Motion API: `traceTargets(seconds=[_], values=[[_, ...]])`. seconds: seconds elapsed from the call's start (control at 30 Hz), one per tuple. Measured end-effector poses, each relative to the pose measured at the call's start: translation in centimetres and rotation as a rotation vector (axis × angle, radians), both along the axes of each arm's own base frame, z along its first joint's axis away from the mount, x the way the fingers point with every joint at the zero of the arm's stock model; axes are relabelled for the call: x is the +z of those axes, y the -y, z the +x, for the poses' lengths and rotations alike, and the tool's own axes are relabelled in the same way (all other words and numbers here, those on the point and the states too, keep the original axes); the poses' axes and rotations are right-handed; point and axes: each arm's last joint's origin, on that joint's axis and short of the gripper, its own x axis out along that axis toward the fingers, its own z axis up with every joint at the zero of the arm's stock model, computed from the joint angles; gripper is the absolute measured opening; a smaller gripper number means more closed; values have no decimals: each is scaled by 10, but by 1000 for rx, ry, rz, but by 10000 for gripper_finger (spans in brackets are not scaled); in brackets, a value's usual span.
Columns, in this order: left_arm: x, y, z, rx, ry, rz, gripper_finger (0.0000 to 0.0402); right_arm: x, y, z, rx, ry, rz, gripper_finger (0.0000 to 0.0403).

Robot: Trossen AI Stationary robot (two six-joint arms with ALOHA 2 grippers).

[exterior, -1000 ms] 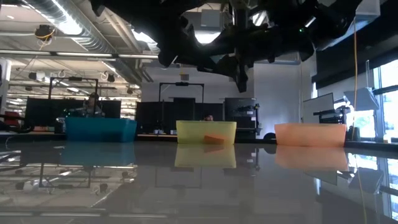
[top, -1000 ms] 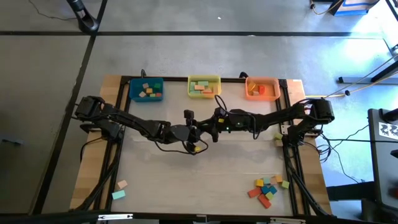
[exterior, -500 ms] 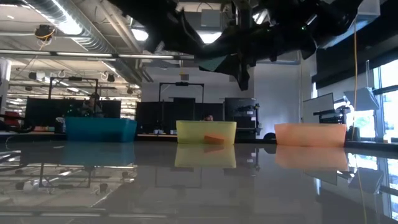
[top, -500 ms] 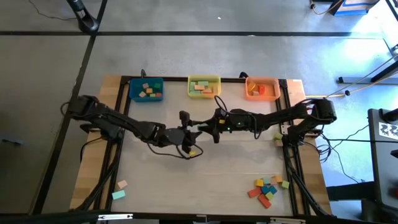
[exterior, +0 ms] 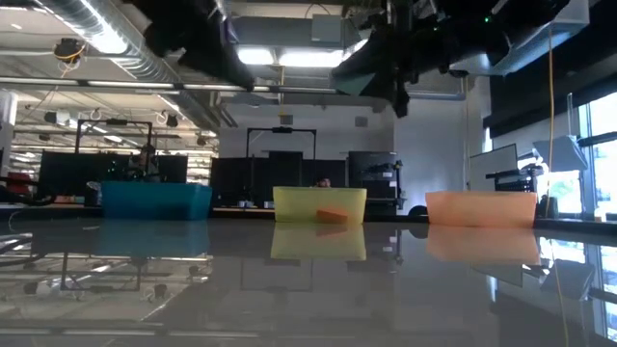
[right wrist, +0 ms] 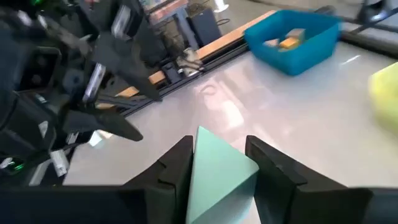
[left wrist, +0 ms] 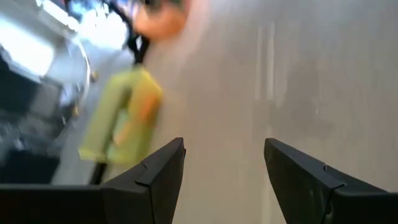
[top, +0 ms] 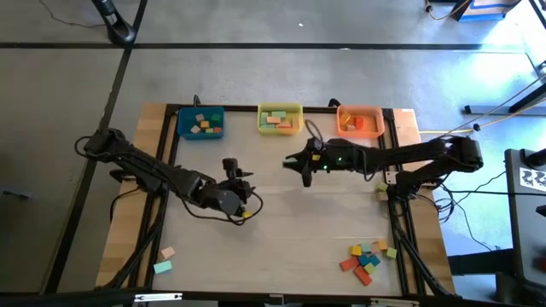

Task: Sort blocks by size
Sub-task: Put the light blue triangle block into the orange bin, then put the brown triangle block into the orange bin

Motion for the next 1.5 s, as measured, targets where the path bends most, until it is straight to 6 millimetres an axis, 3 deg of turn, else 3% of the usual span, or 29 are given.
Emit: traceTargets(seconds=[0.13,0.37,0.57,0.83,1.2,1.5], values=[[-8,-1,-6,87,-24,-65,208,12,13,-18,-93,-47,-52,140],[-21,-1,-13,127,-24,-100,208,24,45,-59,-341,-213,-183,127],[-36,-3,-16,140,1,-121,207,18,79,-93,-630,-453,-279,143],[-43,-3,-17,139,26,-133,208,4,128,-125,-816,-653,-249,129],[-44,-3,-16,137,37,-137,208,-28,168,-138,-899,-789,-133,157],[-44,-3,-16,140,41,-142,208,-44,180,-140,-861,-849,-96,158]])
